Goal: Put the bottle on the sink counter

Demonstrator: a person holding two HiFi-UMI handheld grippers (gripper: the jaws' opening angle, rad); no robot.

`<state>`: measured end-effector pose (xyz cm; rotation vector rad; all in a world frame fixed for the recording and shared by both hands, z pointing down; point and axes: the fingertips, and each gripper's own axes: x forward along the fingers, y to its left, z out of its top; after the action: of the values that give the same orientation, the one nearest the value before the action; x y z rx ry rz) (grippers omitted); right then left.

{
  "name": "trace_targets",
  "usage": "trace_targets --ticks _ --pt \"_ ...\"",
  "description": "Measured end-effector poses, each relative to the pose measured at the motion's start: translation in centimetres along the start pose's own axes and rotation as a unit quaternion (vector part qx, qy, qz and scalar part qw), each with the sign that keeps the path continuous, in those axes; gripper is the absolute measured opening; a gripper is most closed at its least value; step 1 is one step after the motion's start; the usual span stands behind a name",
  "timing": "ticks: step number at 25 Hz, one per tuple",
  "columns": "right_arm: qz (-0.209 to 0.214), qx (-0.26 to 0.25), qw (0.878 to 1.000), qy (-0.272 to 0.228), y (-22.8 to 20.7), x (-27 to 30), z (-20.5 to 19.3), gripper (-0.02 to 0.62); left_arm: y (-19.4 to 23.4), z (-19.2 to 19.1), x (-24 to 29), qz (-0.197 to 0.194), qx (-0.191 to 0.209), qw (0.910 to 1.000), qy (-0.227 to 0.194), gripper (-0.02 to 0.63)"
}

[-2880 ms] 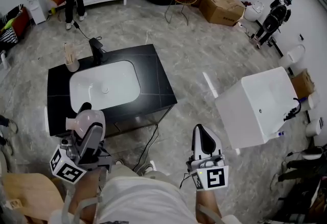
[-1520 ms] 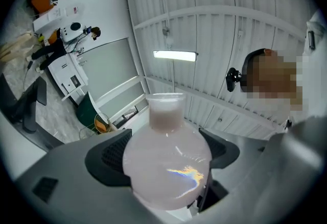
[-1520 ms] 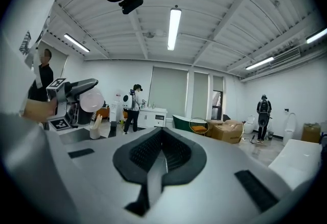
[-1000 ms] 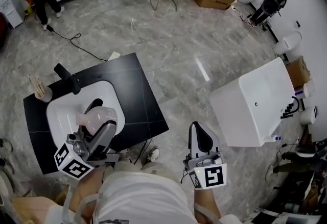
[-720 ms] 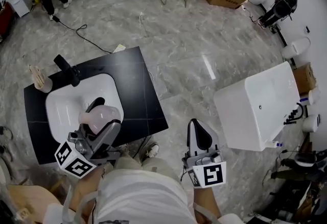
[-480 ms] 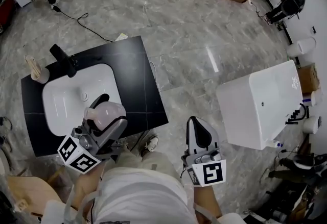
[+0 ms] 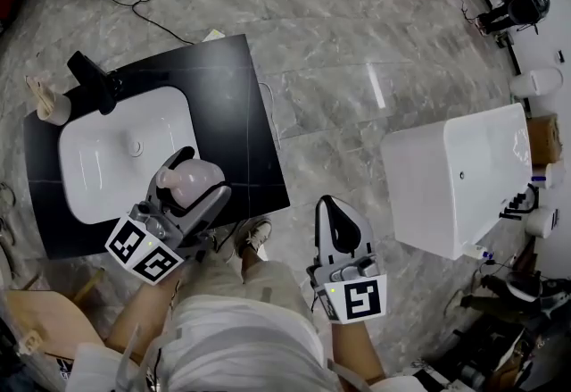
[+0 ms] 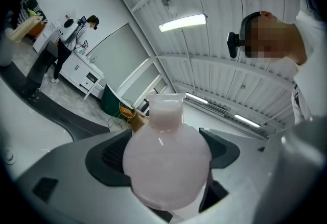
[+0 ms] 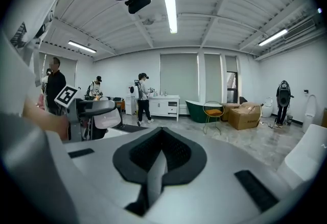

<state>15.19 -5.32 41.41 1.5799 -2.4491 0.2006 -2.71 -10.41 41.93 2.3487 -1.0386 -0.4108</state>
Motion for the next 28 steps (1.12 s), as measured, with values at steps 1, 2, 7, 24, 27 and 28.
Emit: trace_targets --ticks 1,2,7,24,27,28 --pt "0.002 0.000 1.000 0.003 -0.1 0.2 -0.4 0.011 0.4 -0.6 0.3 0.003 0.004 1.0000 0.006 0.408" --pt "0.003 0.000 1.000 0.006 -0.2 0.3 -0.7 0.011 0.7 -1.3 0.5 0.005 0.008 0.9999 0.011 0.410" --pt "0.011 0.002 1.000 0.020 -0.6 0.9 -2.8 0.011 2.0 -4.5 1.6 0.010 0.027 0.9989 0.036 0.410" --pt "0.027 0.011 0.999 0.043 -1.2 1.1 -6.3 0.011 4.8 -13.5 3.9 0.035 0.118 0.9833 0.134 0.410" --pt "0.027 0.012 0.999 0.044 -1.2 0.7 -6.8 0.011 5.2 -15.0 4.3 0.042 0.133 0.9790 0.149 0.409" --pt "0.027 0.012 0.999 0.044 -1.2 0.6 -7.0 0.011 5.4 -15.5 4.5 0.043 0.136 0.9775 0.155 0.410"
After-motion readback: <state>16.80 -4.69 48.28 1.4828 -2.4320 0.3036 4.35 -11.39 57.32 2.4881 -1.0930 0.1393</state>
